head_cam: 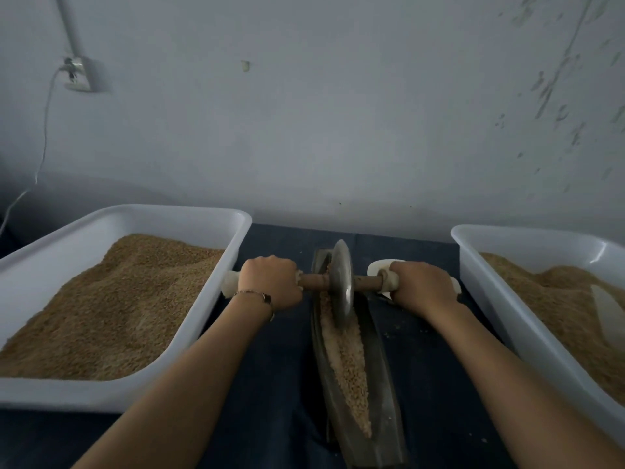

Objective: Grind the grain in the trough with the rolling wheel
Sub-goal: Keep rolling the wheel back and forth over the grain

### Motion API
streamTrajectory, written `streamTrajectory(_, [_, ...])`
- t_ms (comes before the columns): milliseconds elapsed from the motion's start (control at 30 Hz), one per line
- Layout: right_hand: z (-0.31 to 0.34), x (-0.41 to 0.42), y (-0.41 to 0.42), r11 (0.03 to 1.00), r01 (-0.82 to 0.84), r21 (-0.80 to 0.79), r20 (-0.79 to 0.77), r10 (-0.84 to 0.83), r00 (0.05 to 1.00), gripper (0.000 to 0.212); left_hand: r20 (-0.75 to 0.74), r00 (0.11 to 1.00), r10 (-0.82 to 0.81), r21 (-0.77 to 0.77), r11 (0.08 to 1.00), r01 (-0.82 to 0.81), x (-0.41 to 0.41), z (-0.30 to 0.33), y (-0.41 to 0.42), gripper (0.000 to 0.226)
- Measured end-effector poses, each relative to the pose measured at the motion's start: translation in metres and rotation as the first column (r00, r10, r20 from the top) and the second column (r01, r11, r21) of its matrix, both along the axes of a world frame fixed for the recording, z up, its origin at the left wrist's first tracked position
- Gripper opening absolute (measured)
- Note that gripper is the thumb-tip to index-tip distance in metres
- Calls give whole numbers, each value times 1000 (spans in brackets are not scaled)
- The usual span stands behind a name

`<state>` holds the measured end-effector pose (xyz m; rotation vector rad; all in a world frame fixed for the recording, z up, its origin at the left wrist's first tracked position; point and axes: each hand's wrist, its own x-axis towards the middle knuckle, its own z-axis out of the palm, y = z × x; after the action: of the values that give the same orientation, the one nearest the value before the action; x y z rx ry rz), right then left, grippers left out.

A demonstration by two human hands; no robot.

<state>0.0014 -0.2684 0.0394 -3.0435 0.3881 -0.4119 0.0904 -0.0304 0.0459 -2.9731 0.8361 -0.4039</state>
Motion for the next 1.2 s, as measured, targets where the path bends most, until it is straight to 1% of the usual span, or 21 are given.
streamTrajectory(100, [-6, -15, 5, 991, 14, -132, 108, 0, 994, 10, 6, 1000, -18, -33, 999, 18, -14, -10, 8, 14])
streamTrajectory(167, [-13, -36, 10, 976, -17, -219, 225, 67, 972, 6, 36, 998, -45, -81, 996, 48, -31, -16, 17, 17])
streamTrajectory(267, [-26, -73, 17, 970, -68, -235, 422, 164, 891, 16, 165, 980, -109, -140, 981, 133, -65, -22, 32, 24])
streamTrajectory(333, [-31, -95, 19, 966, -90, -244, 486, 202, 850, 23, 274, 944, -184, -185, 953, 240, -88, -23, 41, 28])
streamTrajectory(400, [-33, -110, 18, 966, -96, -238, 493, 205, 845, 25, 321, 919, -231, -187, 935, 301, -104, -21, 49, 33])
streamTrajectory(500, [-33, -119, 17, 967, -114, -227, 454, 209, 866, 26, 311, 920, -240, -148, 944, 296, -109, -20, 51, 36])
streamTrajectory(633, [-30, -99, 17, 971, -99, -217, 401, 181, 898, 30, 254, 946, -202, -145, 959, 244, -83, -22, 39, 34])
streamTrajectory(667, [-29, -89, 16, 974, -79, -211, 371, 155, 916, 29, 243, 954, -178, -139, 966, 216, -73, -23, 35, 30])
streamTrajectory(733, [-26, -66, 12, 974, -28, -223, 270, 89, 959, 17, 197, 975, -99, -116, 986, 123, -52, -26, 27, 20])
streamTrajectory(767, [-24, -54, 10, 973, -12, -229, 224, 64, 973, 13, 180, 981, -71, -114, 989, 92, -42, -27, 24, 18])
streamTrajectory(800, [-23, -44, 9, 976, -10, -219, 211, 57, 976, 9, 160, 986, -51, -115, 991, 70, -33, -29, 21, 17])
streamTrajectory(867, [-19, -24, 6, 981, -13, -193, 232, 58, 971, 6, 95, 995, -22, -116, 993, 33, -15, -29, 13, 16])
streamTrajectory(967, [-10, -2, 3, 976, 22, -218, 217, 27, 976, 11, -8, 1000, 8, -111, 994, -9, 3, -20, 7, 12])
streamTrajectory(1033, [-4, 2, 3, 971, 30, -238, 213, 23, 977, 14, -35, 999, 4, -113, 994, -8, 6, -14, 6, 13])
streamTrajectory(1100, [-3, -5, 7, 963, 1, -270, 230, 64, 971, 21, -25, 1000, -4, -105, 994, 2, -1, -13, 9, 13])
streamTrajectory(1167, [-6, -23, 11, 965, -25, -260, 314, 109, 943, 30, 23, 999, -25, -95, 995, 27, -13, -16, 13, 15])
streamTrajectory(1200, [-9, -33, 12, 965, -39, -258, 336, 127, 933, 30, 59, 997, -40, -86, 995, 45, -21, -16, 17, 16])
